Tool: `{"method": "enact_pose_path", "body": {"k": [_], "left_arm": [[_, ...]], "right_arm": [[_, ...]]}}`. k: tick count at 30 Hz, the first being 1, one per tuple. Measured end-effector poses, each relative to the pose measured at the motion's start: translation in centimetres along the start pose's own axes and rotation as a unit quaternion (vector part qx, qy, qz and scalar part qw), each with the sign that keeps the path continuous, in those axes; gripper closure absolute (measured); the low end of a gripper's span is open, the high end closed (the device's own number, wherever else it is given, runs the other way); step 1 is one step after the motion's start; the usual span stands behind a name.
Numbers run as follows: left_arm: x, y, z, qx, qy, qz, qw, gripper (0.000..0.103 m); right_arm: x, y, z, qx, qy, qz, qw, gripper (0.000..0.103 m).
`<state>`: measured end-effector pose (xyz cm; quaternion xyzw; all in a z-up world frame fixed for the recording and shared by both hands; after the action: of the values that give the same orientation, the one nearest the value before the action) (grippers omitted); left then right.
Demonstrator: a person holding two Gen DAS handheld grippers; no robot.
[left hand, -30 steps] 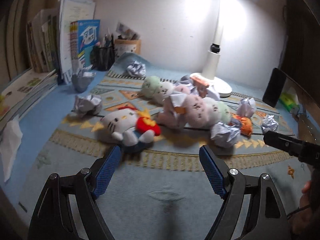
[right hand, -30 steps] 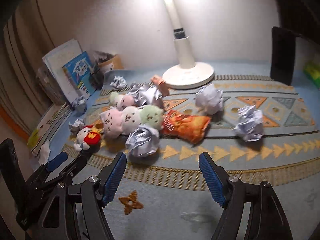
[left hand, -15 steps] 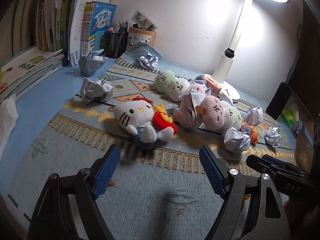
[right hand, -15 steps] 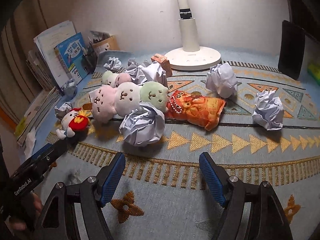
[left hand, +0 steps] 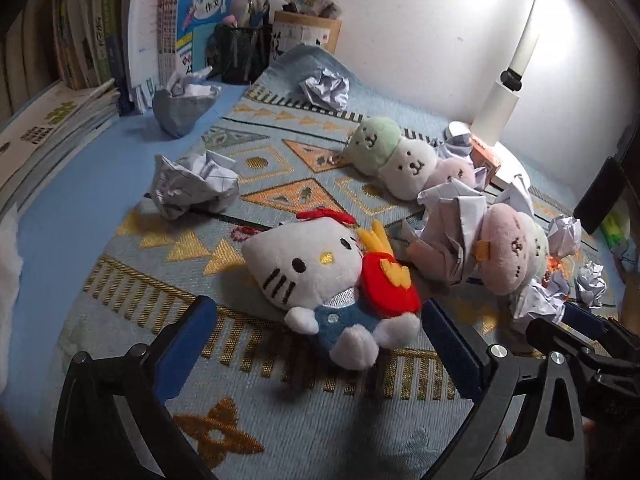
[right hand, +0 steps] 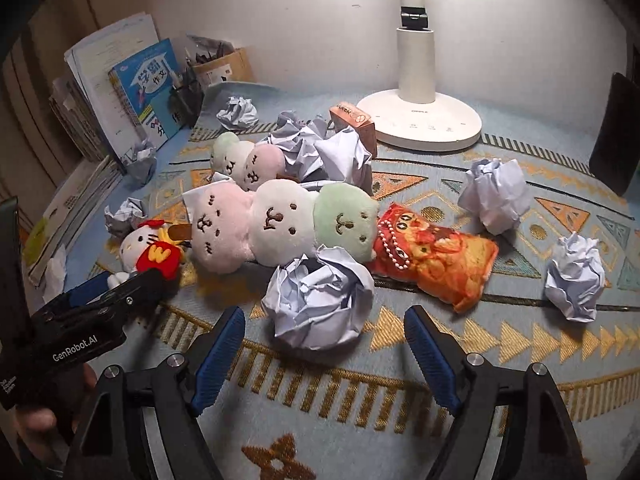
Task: Organize objects
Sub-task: 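Grasp the Hello Kitty plush with the left tool while the right tool grasps a paper ball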
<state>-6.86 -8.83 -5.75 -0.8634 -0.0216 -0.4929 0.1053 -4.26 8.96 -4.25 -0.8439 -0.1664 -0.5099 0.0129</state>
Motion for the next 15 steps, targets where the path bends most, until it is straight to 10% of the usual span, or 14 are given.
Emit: {"method": "enact_pose_path", "body": {"k": [8,15], "left_arm": [[-0.3,-0.7,-0.6,-0.017,-0.014,-0.007,0.9997,0.039],[2.8,-2.5,1.3,-0.041,-0.043,0.043,0.9973,0.041]], "right_arm": [[-0.9,0.4,-0.4,0.011,-0.021,0.014,1.000,0.052],[1.4,0.1,1.1,-0.013,-0.027,-0.046,0.998,0.053]]}}
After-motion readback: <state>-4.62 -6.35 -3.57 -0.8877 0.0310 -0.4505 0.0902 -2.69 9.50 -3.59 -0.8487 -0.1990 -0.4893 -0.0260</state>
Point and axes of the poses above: each gripper's, at about its wrist camera, not at the fingertips, and x roughly against the way its jaws point, y to its left, z to its underside, the point moved 9 cm from there along -x, roughly the way its jaws point, and after that the axes turned 8 degrees about y, right-handed, at the moved point
